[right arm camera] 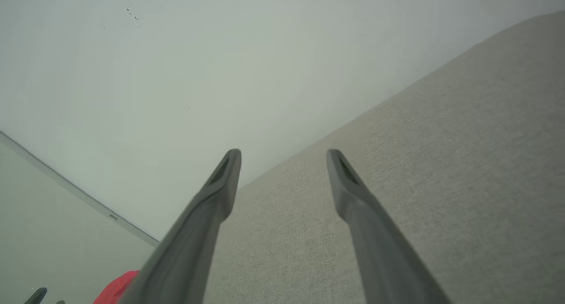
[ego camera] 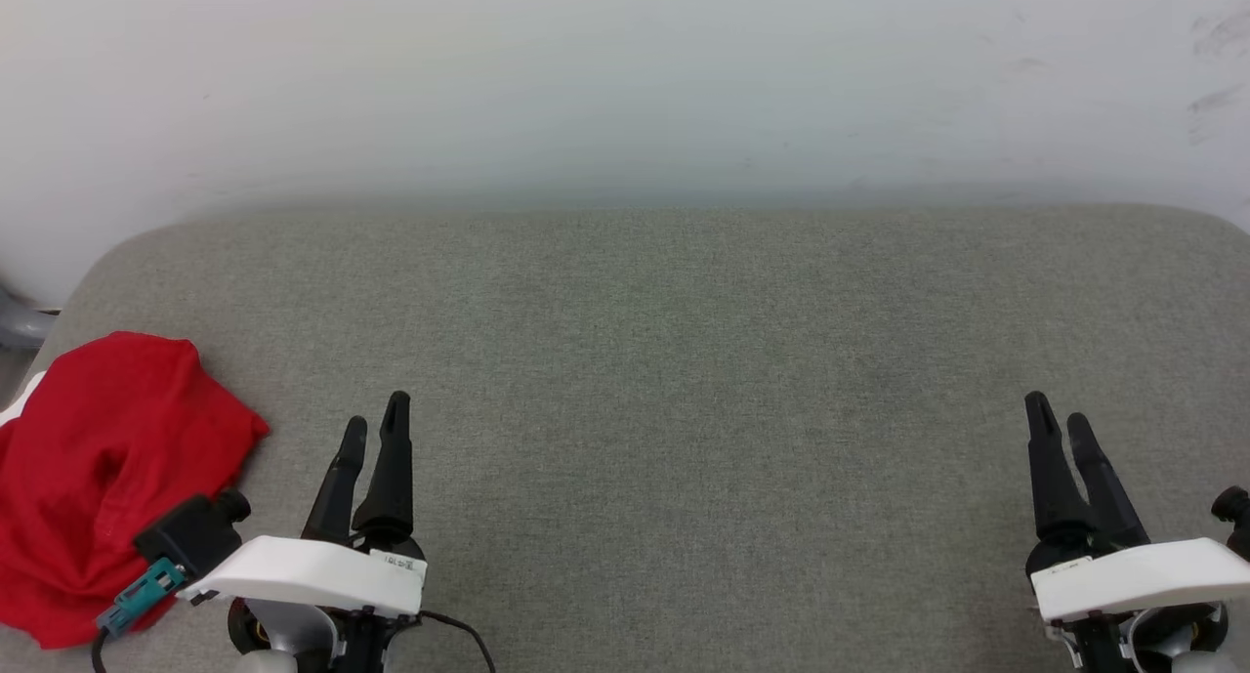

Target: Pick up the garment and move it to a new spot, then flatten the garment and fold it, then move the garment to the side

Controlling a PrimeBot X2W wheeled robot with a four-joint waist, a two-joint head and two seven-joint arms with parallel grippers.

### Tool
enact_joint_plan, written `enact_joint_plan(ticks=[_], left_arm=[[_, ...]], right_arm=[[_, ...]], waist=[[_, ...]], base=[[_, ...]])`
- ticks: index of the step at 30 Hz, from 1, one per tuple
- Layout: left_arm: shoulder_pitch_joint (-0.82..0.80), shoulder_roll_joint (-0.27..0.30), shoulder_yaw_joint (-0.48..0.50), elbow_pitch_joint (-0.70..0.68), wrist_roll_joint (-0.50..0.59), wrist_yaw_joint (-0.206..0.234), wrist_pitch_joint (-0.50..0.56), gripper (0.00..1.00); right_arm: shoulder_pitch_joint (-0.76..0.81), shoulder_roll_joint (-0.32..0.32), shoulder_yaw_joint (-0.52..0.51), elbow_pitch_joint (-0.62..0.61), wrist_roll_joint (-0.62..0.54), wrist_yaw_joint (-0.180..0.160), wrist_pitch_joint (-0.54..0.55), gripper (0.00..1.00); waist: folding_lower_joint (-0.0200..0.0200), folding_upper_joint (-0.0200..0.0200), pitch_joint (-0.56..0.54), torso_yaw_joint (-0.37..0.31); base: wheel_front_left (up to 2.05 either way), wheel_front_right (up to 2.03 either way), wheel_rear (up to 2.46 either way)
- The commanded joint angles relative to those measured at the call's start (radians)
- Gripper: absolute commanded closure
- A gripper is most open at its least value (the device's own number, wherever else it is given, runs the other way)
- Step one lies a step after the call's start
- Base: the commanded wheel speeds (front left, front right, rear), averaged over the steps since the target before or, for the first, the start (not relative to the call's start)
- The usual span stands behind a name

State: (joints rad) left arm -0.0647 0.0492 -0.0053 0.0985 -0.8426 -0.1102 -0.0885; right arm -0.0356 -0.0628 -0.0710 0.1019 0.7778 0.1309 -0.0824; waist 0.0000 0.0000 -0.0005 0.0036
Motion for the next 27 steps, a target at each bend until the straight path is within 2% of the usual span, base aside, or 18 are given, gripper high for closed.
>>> enact_joint_plan(ticks=[1,12,27], left_arm=[[-0.003,0.001,-0.007,-0.018,0.042,0.003,-0.01,0.0],[0.005,0.002,-0.01,-0.026,0.222,0.013,-0.043,0.0],[0.017,0.008,-0.002,-0.035,0.407,0.022,-0.079,0.0]], right_arm=[[-0.002,0.0,-0.005,-0.02,-0.049,0.0,-0.01,0.0],[0.004,0.008,-0.018,-0.047,-0.25,0.0,-0.001,0.0],[0.021,0.01,-0.024,-0.089,-0.433,0.0,0.02,0.0]], waist=[[0.0,0.0,0.0,0.0],[0.0,0.0,0.001,0.001],[0.0,0.0,-0.002,0.001]], base=[[0.0,0.0,0.0],[0.0,0.0,0.0],[0.0,0.0,0.0]])
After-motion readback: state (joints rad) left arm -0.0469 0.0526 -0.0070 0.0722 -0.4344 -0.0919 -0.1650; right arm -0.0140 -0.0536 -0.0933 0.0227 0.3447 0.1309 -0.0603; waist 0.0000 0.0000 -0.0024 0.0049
